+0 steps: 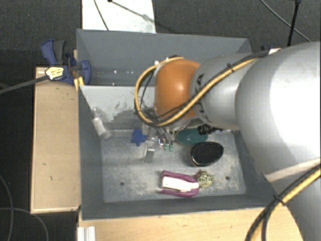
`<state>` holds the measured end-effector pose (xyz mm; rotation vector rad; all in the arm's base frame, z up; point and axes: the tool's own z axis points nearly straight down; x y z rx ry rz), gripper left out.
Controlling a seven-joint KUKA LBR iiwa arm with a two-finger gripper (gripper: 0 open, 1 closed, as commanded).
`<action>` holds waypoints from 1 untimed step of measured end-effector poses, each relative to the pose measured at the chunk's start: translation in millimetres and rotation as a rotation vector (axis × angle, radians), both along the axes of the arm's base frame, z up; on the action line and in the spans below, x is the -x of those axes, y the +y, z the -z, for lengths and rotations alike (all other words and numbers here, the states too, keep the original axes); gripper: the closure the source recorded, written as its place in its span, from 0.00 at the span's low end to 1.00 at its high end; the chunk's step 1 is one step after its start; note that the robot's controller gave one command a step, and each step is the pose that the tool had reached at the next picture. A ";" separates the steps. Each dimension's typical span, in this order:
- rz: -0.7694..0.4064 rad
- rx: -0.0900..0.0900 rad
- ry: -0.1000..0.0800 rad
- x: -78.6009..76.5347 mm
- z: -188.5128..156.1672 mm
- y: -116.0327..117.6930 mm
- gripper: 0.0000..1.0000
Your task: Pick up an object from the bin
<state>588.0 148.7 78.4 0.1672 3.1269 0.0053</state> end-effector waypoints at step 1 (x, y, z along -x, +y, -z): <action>0.002 -0.002 -0.006 -2.9 -6.4 0.9 1.00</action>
Offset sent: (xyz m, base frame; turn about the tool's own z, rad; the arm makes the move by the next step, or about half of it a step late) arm 0.0000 0.0000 0.0000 0.0000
